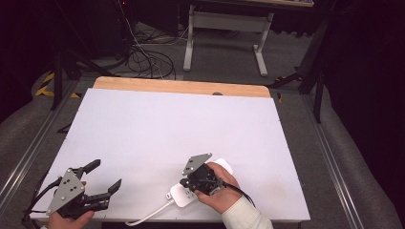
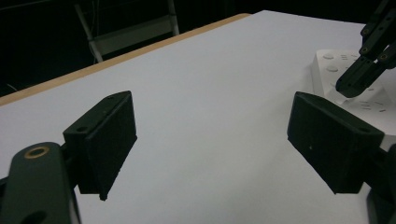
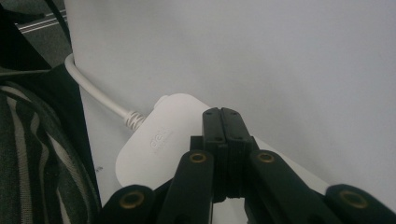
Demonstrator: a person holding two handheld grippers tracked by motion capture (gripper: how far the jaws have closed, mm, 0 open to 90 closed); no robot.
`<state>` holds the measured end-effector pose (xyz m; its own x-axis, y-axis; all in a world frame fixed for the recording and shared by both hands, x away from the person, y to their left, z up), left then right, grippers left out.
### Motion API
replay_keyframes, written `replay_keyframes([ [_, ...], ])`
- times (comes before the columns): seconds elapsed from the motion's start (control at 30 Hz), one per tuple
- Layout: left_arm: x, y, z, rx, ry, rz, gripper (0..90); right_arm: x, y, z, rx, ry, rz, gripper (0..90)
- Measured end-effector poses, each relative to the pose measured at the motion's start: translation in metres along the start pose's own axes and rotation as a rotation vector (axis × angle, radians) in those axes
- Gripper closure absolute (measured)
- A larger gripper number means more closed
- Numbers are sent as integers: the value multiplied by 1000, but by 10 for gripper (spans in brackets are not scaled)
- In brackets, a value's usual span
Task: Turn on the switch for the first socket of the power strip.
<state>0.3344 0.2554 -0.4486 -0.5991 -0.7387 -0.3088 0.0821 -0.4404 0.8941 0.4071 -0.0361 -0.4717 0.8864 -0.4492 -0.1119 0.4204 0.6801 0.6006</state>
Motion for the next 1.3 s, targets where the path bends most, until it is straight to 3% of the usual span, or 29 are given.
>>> replay_keyframes([
  [1.3,2,0,-1,-3,-3,-5,164,-1,-4,-8,-9,-14,-26,900],
])
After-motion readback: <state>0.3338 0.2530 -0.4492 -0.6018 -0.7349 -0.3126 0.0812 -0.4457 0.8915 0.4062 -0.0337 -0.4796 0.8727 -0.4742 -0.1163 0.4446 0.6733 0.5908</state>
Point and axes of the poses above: each handheld gripper's, and its own axes: z roughly backward along the jaws, y roughly out of its top, x roughly to its right, the point moved 4 cm from there along -z, roughly forward along the jaws, and after that the axes turned 11 degrees about -z, right-handed, at the moved point
